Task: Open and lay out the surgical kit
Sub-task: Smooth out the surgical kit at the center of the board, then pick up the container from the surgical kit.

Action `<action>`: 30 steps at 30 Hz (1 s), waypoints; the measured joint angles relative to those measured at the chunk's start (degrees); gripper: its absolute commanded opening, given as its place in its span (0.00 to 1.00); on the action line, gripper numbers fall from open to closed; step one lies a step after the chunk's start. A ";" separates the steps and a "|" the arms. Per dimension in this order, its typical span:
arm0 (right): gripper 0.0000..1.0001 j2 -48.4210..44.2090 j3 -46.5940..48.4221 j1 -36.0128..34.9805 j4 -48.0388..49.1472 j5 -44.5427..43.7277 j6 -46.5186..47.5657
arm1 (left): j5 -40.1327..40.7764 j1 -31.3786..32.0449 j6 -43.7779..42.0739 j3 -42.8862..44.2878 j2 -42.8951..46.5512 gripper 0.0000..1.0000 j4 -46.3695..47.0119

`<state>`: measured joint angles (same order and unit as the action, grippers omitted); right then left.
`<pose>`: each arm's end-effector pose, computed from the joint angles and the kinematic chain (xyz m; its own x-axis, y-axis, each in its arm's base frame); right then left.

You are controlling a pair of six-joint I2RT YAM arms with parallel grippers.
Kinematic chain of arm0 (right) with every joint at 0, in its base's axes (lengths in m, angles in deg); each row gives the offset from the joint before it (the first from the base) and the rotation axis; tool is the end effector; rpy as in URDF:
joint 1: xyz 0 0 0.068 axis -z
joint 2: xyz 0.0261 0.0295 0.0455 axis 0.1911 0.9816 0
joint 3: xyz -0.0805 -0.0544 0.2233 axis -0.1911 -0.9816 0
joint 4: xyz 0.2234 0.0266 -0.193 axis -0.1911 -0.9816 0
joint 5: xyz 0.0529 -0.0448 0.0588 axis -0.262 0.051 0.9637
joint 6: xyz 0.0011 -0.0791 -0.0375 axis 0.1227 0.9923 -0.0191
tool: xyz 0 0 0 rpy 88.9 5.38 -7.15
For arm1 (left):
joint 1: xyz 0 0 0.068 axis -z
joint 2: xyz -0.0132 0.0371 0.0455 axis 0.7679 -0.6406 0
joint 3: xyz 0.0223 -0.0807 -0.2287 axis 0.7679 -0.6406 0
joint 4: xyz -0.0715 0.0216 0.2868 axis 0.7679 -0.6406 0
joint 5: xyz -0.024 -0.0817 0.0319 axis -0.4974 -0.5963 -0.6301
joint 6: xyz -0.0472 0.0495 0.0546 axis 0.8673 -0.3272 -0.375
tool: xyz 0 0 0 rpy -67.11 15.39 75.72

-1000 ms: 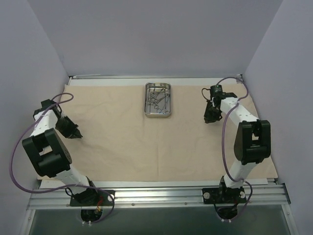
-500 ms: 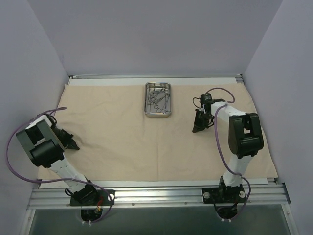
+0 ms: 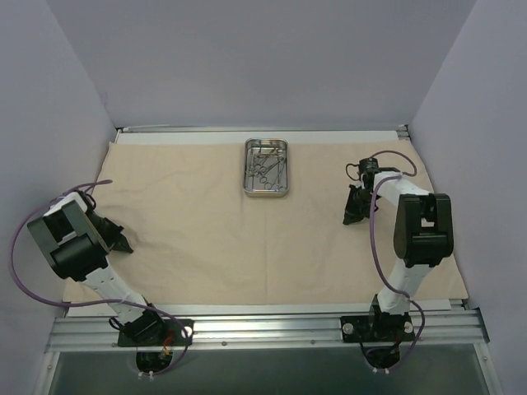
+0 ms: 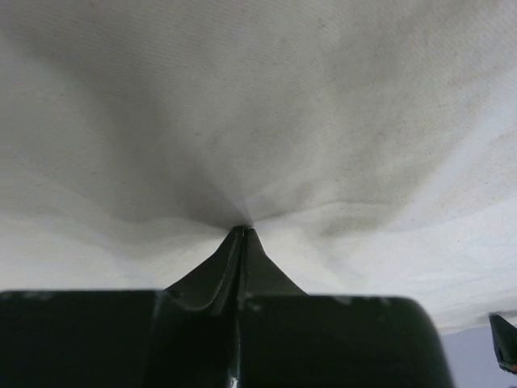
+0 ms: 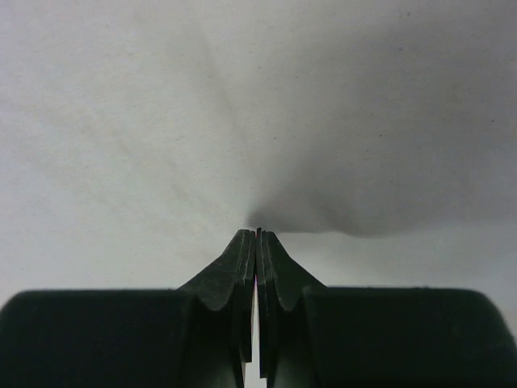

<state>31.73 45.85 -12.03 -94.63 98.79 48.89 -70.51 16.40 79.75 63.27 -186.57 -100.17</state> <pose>0.3967 0.0245 0.0690 -0.8889 0.3223 -0.3257 0.2097 0.9181 0.3363 0.2880 0.1772 0.0521 -0.5836 -0.8018 0.1286 -0.8116 0.5705 -0.1259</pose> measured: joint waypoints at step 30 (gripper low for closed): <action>0.57 26.49 44.98 -17.53 2.47 3.41 0.83 | -14.49 28.06 3.50 9.40 8.63 0.29 8.24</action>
<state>58.22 90.83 -29.56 -92.16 102.20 49.72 -85.00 44.47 83.24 72.67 -177.93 -91.93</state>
